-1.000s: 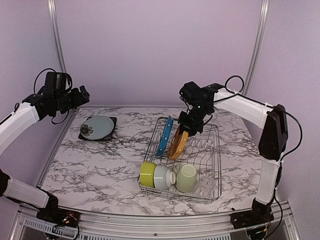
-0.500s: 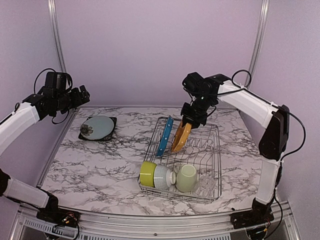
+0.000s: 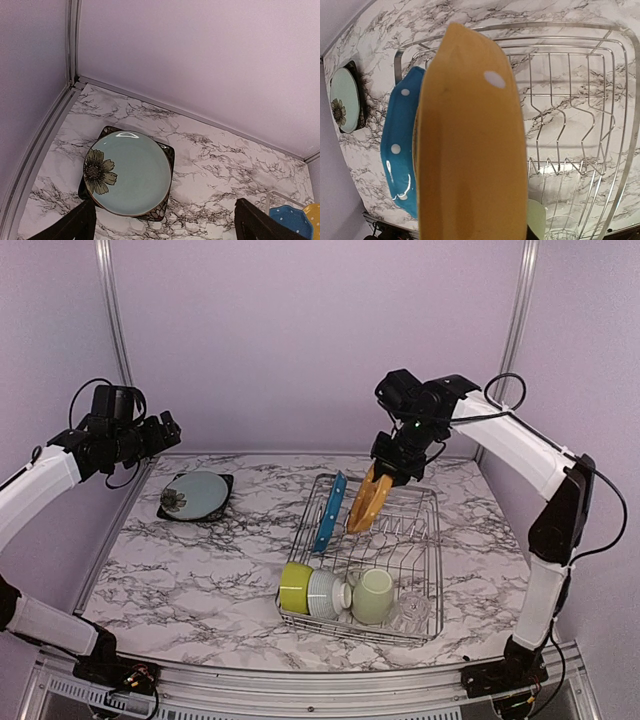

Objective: Unload the mixed dishes from the dish rack
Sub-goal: Grab the plate from the dish rack, then pass from the right arm to the left

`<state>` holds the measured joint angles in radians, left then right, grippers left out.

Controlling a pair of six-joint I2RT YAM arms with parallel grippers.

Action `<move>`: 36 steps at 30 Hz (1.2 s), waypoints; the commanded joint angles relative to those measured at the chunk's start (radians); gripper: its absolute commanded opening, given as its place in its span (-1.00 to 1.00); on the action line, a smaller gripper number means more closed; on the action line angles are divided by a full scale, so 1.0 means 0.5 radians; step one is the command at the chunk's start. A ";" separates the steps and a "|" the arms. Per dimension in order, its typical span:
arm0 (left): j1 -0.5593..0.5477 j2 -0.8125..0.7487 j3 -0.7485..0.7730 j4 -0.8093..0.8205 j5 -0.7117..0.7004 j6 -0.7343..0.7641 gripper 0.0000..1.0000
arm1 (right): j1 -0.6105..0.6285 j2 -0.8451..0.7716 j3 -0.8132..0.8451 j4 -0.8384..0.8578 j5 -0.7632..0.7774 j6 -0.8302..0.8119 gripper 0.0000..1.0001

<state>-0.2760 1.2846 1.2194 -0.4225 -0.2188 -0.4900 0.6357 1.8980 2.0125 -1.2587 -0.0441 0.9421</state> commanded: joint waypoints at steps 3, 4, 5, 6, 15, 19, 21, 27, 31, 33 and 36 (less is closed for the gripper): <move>-0.006 0.026 -0.016 0.073 -0.025 -0.026 0.98 | -0.009 -0.266 0.194 0.055 0.080 -0.004 -1.00; -0.006 0.026 -0.011 0.080 -0.022 -0.024 0.98 | -0.014 -0.279 0.202 0.040 0.133 -0.004 -1.00; -0.006 0.024 -0.008 0.087 -0.018 -0.021 0.98 | -0.023 -0.298 0.207 0.028 0.173 -0.007 -1.00; -0.006 0.022 -0.006 0.096 -0.015 -0.018 0.98 | -0.034 -0.315 0.209 0.016 0.197 -0.011 -1.00; -0.006 0.055 0.117 0.040 0.009 0.052 0.98 | -0.154 -0.495 0.193 0.264 0.160 -0.388 -1.00; -0.004 0.042 0.141 0.078 0.200 0.136 0.98 | -0.188 -0.597 0.119 0.586 -0.087 -0.570 -1.00; -0.006 0.039 0.144 0.122 0.367 0.183 0.98 | -0.202 -0.641 0.067 0.759 -0.227 -0.611 -1.00; -0.034 0.005 0.150 0.325 0.838 0.215 0.98 | -0.204 -0.627 0.027 1.130 -0.609 -0.698 -1.00; -0.081 0.000 0.198 0.414 1.089 0.204 0.98 | -0.199 -0.634 -0.050 1.360 -0.808 -0.722 -1.00; -0.124 0.020 0.239 0.419 1.201 0.214 0.98 | -0.195 -0.615 -0.061 1.431 -0.911 -0.742 -1.00; -0.209 0.042 0.284 0.421 1.308 0.234 0.96 | -0.170 -0.575 -0.060 1.486 -1.030 -0.775 -1.00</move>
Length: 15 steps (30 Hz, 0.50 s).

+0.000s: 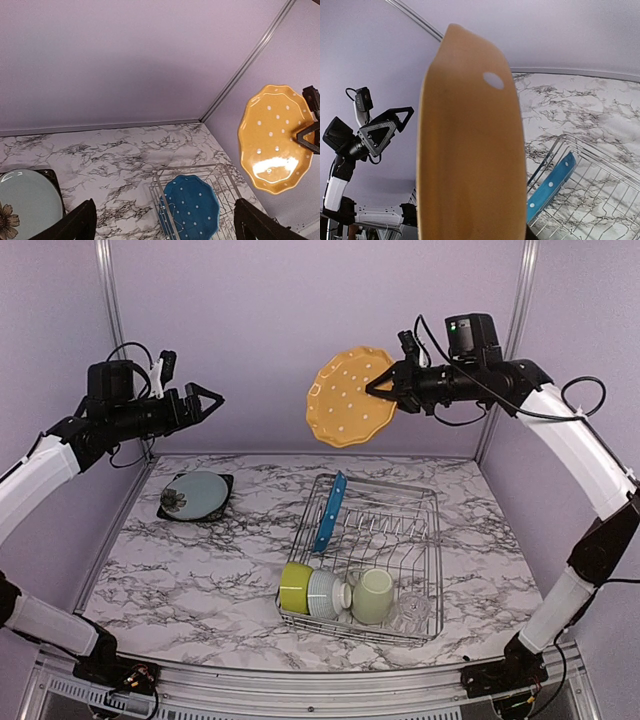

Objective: Unload the mixed dishes from the dish rack
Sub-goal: Pass from the right arm to the left

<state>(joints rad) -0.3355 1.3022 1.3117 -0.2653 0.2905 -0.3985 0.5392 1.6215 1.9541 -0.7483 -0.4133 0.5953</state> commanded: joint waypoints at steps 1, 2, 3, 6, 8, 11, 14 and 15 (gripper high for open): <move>-0.121 0.013 0.106 0.103 0.305 0.056 0.93 | 0.038 -0.013 0.056 0.477 -0.314 -0.092 -1.00; -0.148 0.020 0.112 0.097 0.323 0.064 0.91 | 0.049 -0.006 0.053 0.492 -0.337 -0.103 -1.00; -0.176 0.032 0.126 0.077 0.330 0.074 0.89 | 0.062 0.002 0.054 0.497 -0.355 -0.114 -1.00; -0.255 0.084 0.172 -0.014 0.354 0.109 0.77 | 0.099 0.025 0.037 0.538 -0.443 -0.129 -1.00; -0.298 0.106 0.181 -0.029 0.350 0.121 0.68 | 0.123 0.049 0.039 0.545 -0.496 -0.137 -1.00; -0.356 0.128 0.196 -0.050 0.372 0.147 0.57 | 0.154 0.078 0.030 0.512 -0.511 -0.152 -1.00; -0.396 0.157 0.200 -0.075 0.391 0.132 0.48 | 0.181 0.062 -0.027 0.559 -0.502 -0.149 -1.00; -0.410 0.166 0.193 -0.068 0.399 0.118 0.46 | 0.187 0.060 -0.043 0.577 -0.508 -0.143 -1.00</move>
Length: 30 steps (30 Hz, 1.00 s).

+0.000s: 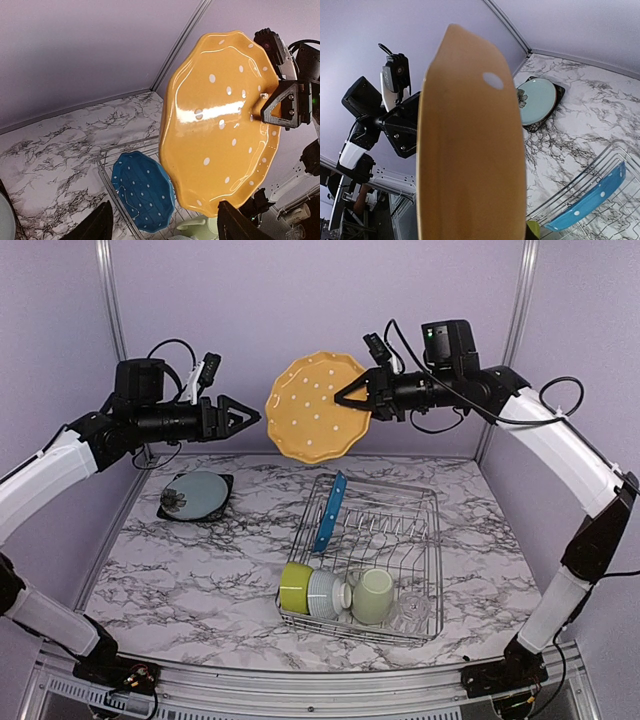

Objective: Unload the mixed dishes from the dish rack
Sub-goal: Pass from the right arm to the left

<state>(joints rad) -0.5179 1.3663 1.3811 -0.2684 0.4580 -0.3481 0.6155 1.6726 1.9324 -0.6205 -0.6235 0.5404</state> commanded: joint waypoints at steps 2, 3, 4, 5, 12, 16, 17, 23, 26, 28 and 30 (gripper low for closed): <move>-0.071 0.051 0.036 -0.034 0.069 -0.020 0.41 | 0.046 -0.044 -0.023 0.350 -0.099 -0.021 -1.00; -0.079 0.059 0.028 -0.015 0.071 -0.046 0.38 | 0.050 -0.044 -0.034 0.365 -0.105 -0.016 -1.00; -0.085 0.070 0.023 0.002 0.071 -0.073 0.35 | 0.054 -0.049 -0.043 0.376 -0.106 -0.011 -1.00; -0.090 0.083 0.016 0.027 0.069 -0.112 0.31 | 0.057 -0.052 -0.061 0.385 -0.106 -0.004 -1.00; -0.093 0.160 -0.031 0.225 0.117 -0.389 0.04 | 0.060 -0.073 -0.122 0.438 -0.118 0.018 -1.00; -0.093 0.200 -0.035 0.281 0.143 -0.481 -0.18 | 0.061 -0.073 -0.125 0.455 -0.124 0.016 -1.00; -0.096 0.210 -0.032 0.285 0.156 -0.492 -0.24 | 0.061 -0.070 -0.127 0.459 -0.124 0.013 -1.00; -0.096 0.259 0.001 0.216 0.150 -0.468 -0.44 | 0.061 -0.066 -0.136 0.490 -0.129 0.015 -1.00; -0.096 0.278 0.005 0.218 0.150 -0.479 -0.43 | 0.061 -0.066 -0.139 0.504 -0.129 0.014 -1.00; -0.096 0.293 0.008 0.213 0.150 -0.484 -0.42 | 0.061 -0.066 -0.140 0.520 -0.133 0.019 -1.00; -0.096 0.309 0.015 0.201 0.146 -0.487 -0.42 | 0.060 -0.066 -0.148 0.532 -0.135 0.028 -1.00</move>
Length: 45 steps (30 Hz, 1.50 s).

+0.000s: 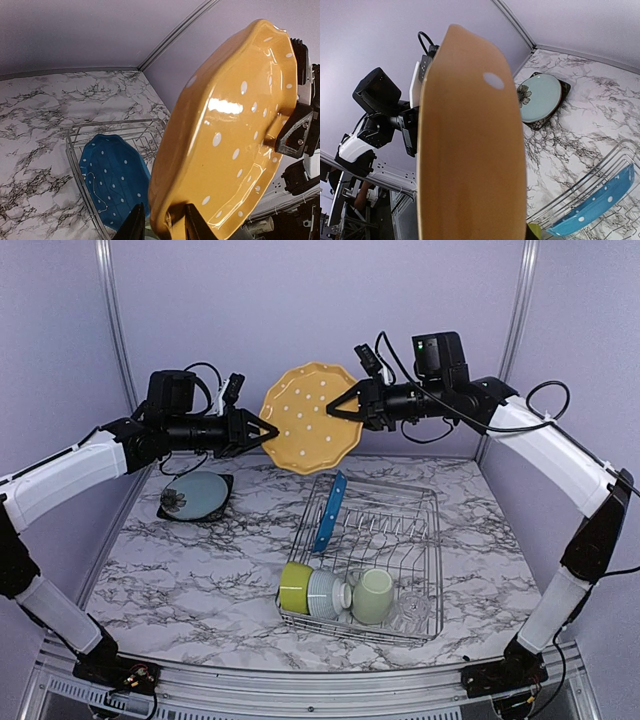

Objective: Unload the mixed dishes from the dish rack
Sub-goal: Pass from the right arm to the left, then place the plate on the plate.

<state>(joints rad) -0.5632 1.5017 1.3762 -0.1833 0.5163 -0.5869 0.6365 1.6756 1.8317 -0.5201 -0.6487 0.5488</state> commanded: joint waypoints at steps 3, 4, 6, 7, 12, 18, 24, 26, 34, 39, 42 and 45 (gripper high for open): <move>-0.006 0.048 0.039 0.005 0.030 0.007 -0.48 | 0.019 -0.072 0.049 0.335 -0.091 0.012 -1.00; -0.006 0.046 0.040 0.005 0.026 0.010 -0.52 | 0.019 -0.074 0.047 0.330 -0.091 0.010 -1.00; -0.006 0.042 0.040 0.019 0.028 -0.002 -0.58 | 0.018 -0.080 0.033 0.328 -0.092 0.010 -1.00; -0.006 0.040 0.037 0.033 0.036 -0.009 -0.62 | 0.019 -0.083 0.024 0.333 -0.092 0.009 -1.00; -0.003 0.001 0.000 0.110 0.001 -0.037 -0.91 | 0.019 -0.089 -0.003 0.336 -0.089 0.026 -1.00; 0.021 -0.074 -0.077 0.225 -0.026 -0.119 -1.00 | 0.019 -0.123 -0.083 0.359 -0.050 0.048 -0.72; 0.048 -0.095 -0.083 0.315 0.002 -0.225 -1.00 | 0.019 -0.127 -0.133 0.381 -0.032 0.090 -0.14; 0.068 -0.099 -0.097 0.344 0.026 -0.276 -1.00 | 0.019 -0.124 -0.132 0.378 -0.027 0.103 0.04; 0.168 -0.140 -0.198 0.516 0.066 -0.450 -1.00 | 0.010 -0.147 -0.141 0.314 0.066 0.091 0.97; 0.282 -0.178 -0.263 0.517 0.064 -0.488 -1.00 | -0.024 -0.148 -0.155 0.281 0.091 0.109 0.97; 0.400 -0.215 -0.330 0.520 0.051 -0.526 -1.00 | -0.047 -0.157 -0.166 0.275 0.086 0.113 0.97; 0.538 -0.253 -0.388 0.473 0.008 -0.533 -1.00 | -0.071 -0.171 -0.181 0.271 0.086 0.113 0.97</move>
<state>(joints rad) -0.3691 1.4563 1.1866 -0.0799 0.5232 -0.8124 0.6197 1.6272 1.7493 -0.3744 -0.6182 0.5991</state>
